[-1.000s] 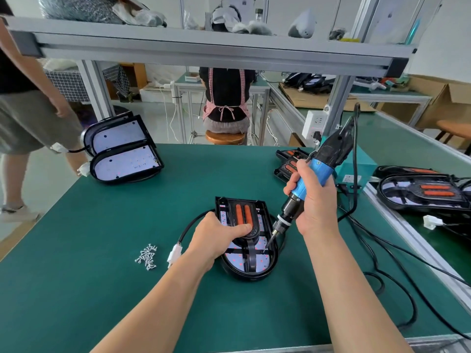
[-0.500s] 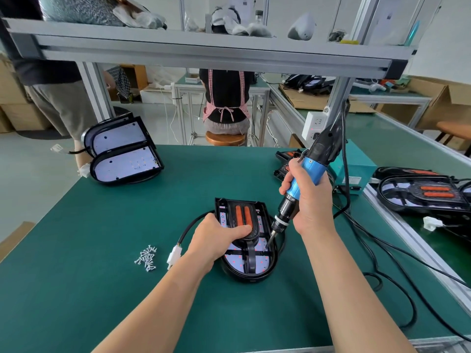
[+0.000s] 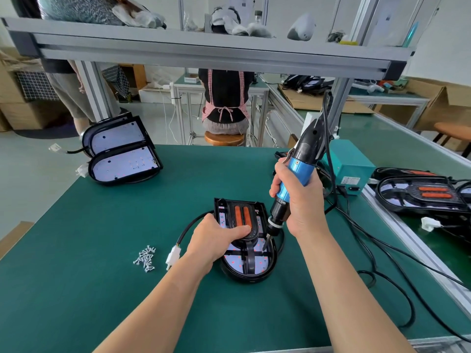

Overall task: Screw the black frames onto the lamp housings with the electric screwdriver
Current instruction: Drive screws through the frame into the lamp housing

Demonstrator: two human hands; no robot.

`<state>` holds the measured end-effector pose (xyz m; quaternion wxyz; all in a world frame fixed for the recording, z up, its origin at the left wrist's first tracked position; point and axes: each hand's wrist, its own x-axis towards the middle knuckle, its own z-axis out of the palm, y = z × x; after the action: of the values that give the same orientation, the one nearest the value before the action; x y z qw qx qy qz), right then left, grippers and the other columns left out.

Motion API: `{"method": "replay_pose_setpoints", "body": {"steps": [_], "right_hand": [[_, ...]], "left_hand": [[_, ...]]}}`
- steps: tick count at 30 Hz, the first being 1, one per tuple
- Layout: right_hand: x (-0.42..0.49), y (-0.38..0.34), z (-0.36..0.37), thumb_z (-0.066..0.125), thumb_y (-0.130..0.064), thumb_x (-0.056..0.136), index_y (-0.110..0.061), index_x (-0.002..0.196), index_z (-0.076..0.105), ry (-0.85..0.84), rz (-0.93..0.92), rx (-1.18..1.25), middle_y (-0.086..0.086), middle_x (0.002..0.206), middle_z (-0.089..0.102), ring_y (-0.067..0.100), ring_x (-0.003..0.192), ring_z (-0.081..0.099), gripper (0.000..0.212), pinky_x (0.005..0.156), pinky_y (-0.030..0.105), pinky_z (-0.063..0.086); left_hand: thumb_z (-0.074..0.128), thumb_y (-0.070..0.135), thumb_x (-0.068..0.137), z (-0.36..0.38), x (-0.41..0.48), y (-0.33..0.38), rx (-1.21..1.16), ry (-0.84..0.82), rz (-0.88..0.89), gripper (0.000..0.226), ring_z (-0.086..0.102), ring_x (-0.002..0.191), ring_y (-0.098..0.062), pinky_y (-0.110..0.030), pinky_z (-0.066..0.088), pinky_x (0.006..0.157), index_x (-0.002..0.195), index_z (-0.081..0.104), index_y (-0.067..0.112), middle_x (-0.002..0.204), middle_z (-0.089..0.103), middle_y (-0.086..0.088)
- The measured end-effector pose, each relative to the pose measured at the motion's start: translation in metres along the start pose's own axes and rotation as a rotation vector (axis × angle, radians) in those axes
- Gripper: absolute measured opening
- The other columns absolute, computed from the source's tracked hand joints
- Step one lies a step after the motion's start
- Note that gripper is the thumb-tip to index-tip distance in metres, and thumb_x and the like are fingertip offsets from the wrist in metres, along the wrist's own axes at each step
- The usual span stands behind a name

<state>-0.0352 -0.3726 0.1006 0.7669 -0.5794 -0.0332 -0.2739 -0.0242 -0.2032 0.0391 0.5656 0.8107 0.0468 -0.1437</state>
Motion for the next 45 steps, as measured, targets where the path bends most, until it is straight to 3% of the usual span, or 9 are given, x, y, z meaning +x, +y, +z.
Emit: {"method": "replay_pose_setpoints", "body": {"steps": [9, 17, 24, 30, 35, 40, 45], "right_hand": [[-0.004, 0.005, 0.001, 0.073, -0.02, 0.079, -0.018, 0.097, 0.061, 0.06, -0.006, -0.046, 0.003, 0.059, 0.053, 0.018, 0.052, 0.05, 0.021, 0.056, 0.025, 0.048], [-0.002, 0.004, 0.003, 0.069, -0.013, 0.078, -0.029, 0.074, 0.059, -0.007, 0.008, -0.041, 0.007, 0.056, 0.05, 0.02, 0.049, 0.046, 0.019, 0.057, 0.029, 0.048], [-0.001, 0.007, 0.002, 0.071, -0.018, 0.073, -0.028, 0.075, 0.061, -0.113, 0.071, 0.03, 0.002, 0.056, 0.049, 0.019, 0.049, 0.044, 0.014, 0.056, 0.029, 0.045], [-0.002, 0.003, -0.001, 0.068, -0.011, 0.079, -0.013, 0.098, 0.061, -0.092, 0.083, 0.043, 0.003, 0.058, 0.05, 0.017, 0.051, 0.046, 0.02, 0.057, 0.03, 0.046], [-0.001, -0.009, 0.0, 0.067, -0.007, 0.082, -0.013, 0.099, 0.062, -0.114, 0.037, 0.064, 0.004, 0.059, 0.05, 0.018, 0.051, 0.048, 0.019, 0.058, 0.032, 0.046], [0.012, -0.029, -0.009, 0.064, -0.006, 0.089, -0.015, 0.096, 0.061, -0.015, 0.022, 0.384, 0.001, 0.065, 0.049, 0.012, 0.053, 0.047, 0.011, 0.056, 0.024, 0.044], [-0.009, 0.006, -0.036, 0.069, -0.019, 0.086, -0.012, 0.097, 0.06, 0.267, 0.277, 0.755, -0.004, 0.07, 0.049, 0.005, 0.054, 0.047, 0.016, 0.055, 0.016, 0.043]], "left_hand": [[0.084, 0.058, 0.051, 0.001, 0.001, 0.001, 0.037, 0.012, 0.013, 0.069, 0.069, 0.092, -0.022, -0.048, 0.056, 0.091, 0.103, 0.066, 0.016, 0.099, 0.073, -0.001], [0.087, 0.053, 0.055, 0.004, 0.005, -0.003, 0.011, 0.027, 0.013, 0.064, 0.07, 0.09, -0.021, -0.047, 0.057, 0.087, 0.102, 0.066, 0.016, 0.097, 0.074, 0.0], [0.089, 0.051, 0.054, 0.007, 0.003, -0.003, -0.019, 0.045, -0.009, 0.065, 0.069, 0.09, -0.021, -0.048, 0.057, 0.087, 0.103, 0.061, 0.017, 0.099, 0.072, 0.0], [0.09, 0.048, 0.057, 0.005, 0.003, -0.002, -0.036, 0.031, -0.005, 0.062, 0.068, 0.092, -0.021, -0.046, 0.056, 0.088, 0.102, 0.06, 0.017, 0.101, 0.071, -0.001], [0.092, 0.044, 0.06, 0.001, 0.005, -0.001, -0.04, 0.005, -0.009, 0.061, 0.068, 0.095, -0.022, -0.046, 0.056, 0.09, 0.104, 0.059, 0.017, 0.104, 0.071, -0.002], [0.091, 0.043, 0.06, 0.002, 0.004, -0.002, -0.05, 0.003, -0.005, 0.06, 0.068, 0.095, -0.022, -0.045, 0.055, 0.091, 0.104, 0.06, 0.016, 0.102, 0.071, -0.002], [0.091, 0.044, 0.062, 0.002, 0.004, -0.003, -0.042, 0.011, -0.001, 0.058, 0.068, 0.093, -0.02, -0.043, 0.056, 0.089, 0.103, 0.061, 0.017, 0.1, 0.071, 0.0]]}}
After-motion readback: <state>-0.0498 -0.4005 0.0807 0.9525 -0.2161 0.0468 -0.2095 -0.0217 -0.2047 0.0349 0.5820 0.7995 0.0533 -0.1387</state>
